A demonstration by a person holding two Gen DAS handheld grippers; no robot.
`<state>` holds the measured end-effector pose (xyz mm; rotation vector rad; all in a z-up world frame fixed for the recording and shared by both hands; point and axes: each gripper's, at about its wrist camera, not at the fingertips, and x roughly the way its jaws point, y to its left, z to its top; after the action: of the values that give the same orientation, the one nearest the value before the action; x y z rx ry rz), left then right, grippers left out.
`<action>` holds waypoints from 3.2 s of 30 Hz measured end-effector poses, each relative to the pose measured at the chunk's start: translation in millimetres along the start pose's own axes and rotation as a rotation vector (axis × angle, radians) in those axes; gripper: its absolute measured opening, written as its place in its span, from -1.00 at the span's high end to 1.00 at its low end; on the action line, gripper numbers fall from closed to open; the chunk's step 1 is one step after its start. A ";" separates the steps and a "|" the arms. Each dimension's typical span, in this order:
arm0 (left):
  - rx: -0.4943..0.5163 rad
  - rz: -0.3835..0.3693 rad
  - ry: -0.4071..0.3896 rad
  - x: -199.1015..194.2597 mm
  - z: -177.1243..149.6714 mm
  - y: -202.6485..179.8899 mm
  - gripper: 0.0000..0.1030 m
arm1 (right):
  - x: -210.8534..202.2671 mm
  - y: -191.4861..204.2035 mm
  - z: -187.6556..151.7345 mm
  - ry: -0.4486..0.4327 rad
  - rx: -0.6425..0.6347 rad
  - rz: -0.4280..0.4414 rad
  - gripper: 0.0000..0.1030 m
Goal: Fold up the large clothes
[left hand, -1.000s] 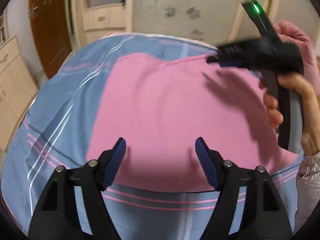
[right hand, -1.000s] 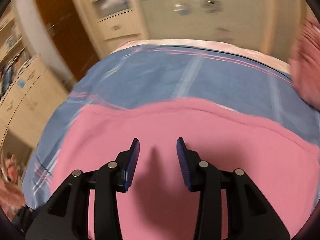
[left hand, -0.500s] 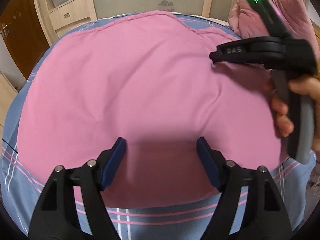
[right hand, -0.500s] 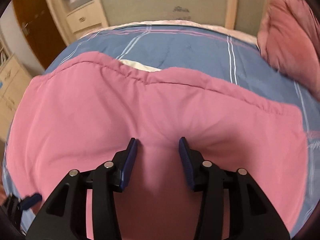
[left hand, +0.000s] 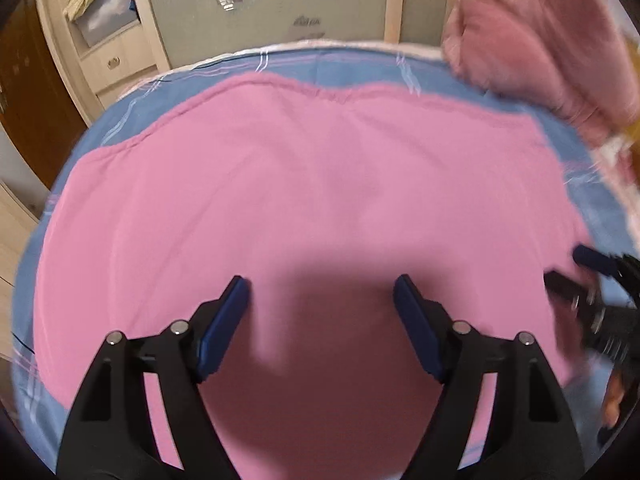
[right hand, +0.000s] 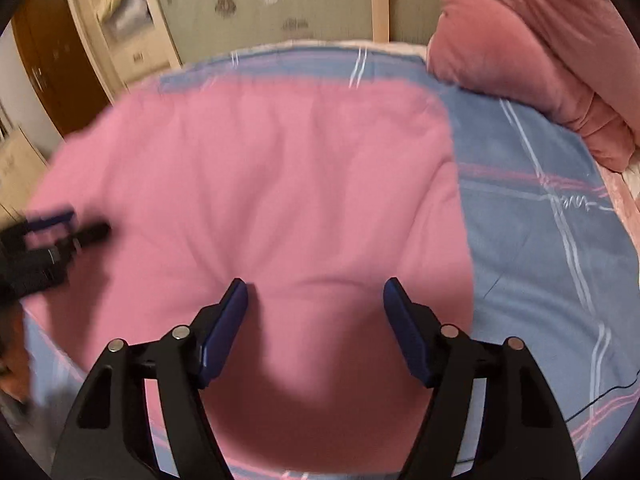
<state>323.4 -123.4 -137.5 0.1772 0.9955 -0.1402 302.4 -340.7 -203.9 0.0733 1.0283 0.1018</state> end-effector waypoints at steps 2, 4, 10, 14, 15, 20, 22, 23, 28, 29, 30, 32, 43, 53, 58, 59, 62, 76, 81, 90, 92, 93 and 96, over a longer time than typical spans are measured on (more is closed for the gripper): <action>0.005 0.043 0.021 6.5 -1.8 -7.7 -0.55 | 1.9 -1.2 7.8 0.023 0.019 0.030 -0.41; 0.005 0.011 -0.012 -9.7 -7.7 -8.8 -0.49 | -18.1 -11.2 17.3 -0.025 0.050 0.085 -0.40; 0.059 -0.060 -0.088 -44.1 -8.1 -31.9 -0.49 | -19.2 -64.2 77.7 -0.109 0.217 0.122 -0.40; 0.041 -0.046 0.004 -8.2 -4.7 -35.9 -0.51 | 20.4 -69.7 104.2 -0.048 0.236 0.077 -0.40; 0.026 -0.056 0.020 0.4 -6.5 -33.6 -0.52 | 33.1 -72.7 109.6 -0.026 0.243 0.068 -0.40; 0.033 -0.055 0.028 12.5 -8.6 -30.9 -0.53 | 89.3 -72.6 109.6 0.076 0.284 -0.019 -0.41; 0.045 -0.049 0.023 15.0 -9.2 -31.7 -0.54 | 81.5 -67.5 113.0 0.052 0.272 -0.037 -0.41; 0.042 -0.054 0.012 11.9 -9.4 -29.6 -0.54 | 70.9 -66.1 113.9 0.021 0.276 -0.039 -0.41; 0.026 -0.040 -0.102 -31.0 -21.5 -16.1 -0.55 | 10.4 -16.9 122.3 -0.130 0.174 0.081 -0.41; 0.005 -0.011 -0.113 -34.4 -23.7 -10.0 -0.55 | 4.6 6.0 126.3 -0.127 0.124 0.114 -0.40; -0.027 0.006 -0.110 -33.8 -25.0 -3.1 -0.55 | 2.2 22.9 128.8 -0.121 0.088 0.133 -0.41; -0.074 -0.013 -0.058 -20.7 -26.9 8.4 -0.55 | 6.1 65.2 137.1 -0.098 -0.006 0.152 -0.40; -0.146 -0.059 -0.073 -38.9 -37.0 66.8 -0.58 | 10.8 134.4 148.6 -0.105 -0.026 0.191 -0.46; -0.249 0.050 -0.024 -7.7 -51.8 149.3 -0.59 | 96.4 201.0 149.8 0.009 -0.085 0.008 -0.55; -0.236 0.048 0.013 12.4 -45.6 154.1 -0.63 | 87.5 199.7 155.1 -0.010 -0.086 0.019 -0.55; -0.234 0.055 0.008 10.6 -45.8 150.1 -0.63 | 74.7 192.8 155.3 -0.024 -0.061 0.053 -0.52; -0.220 0.019 -0.063 -12.8 -43.8 149.2 -0.62 | 23.3 172.1 135.8 -0.092 -0.024 0.172 -0.49; -0.180 0.066 -0.026 18.6 -39.3 129.8 -0.77 | 5.2 136.9 71.9 -0.164 -0.032 -0.014 -0.52; -0.153 0.089 -0.202 -70.6 -72.1 113.5 -0.86 | -112.5 135.5 -2.2 -0.389 0.025 -0.049 -0.87; -0.098 0.081 -0.421 -213.6 -148.4 72.4 -0.96 | -240.8 161.6 -107.1 -0.443 0.049 -0.176 -0.97; -0.112 0.064 -0.418 -229.8 -159.5 71.5 -0.96 | -255.9 164.1 -123.0 -0.438 0.057 -0.214 -0.97; -0.119 0.051 -0.413 -236.9 -166.4 69.1 -0.96 | -263.8 166.3 -130.7 -0.443 0.053 -0.223 -0.97; -0.114 0.053 -0.404 -254.2 -184.9 59.8 -0.96 | -277.8 173.5 -142.2 -0.464 0.033 -0.231 -0.97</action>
<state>47.1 -16.6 -16.6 0.0666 0.5939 -0.0666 29.5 -199.6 -22.0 0.0059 0.5693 -0.1388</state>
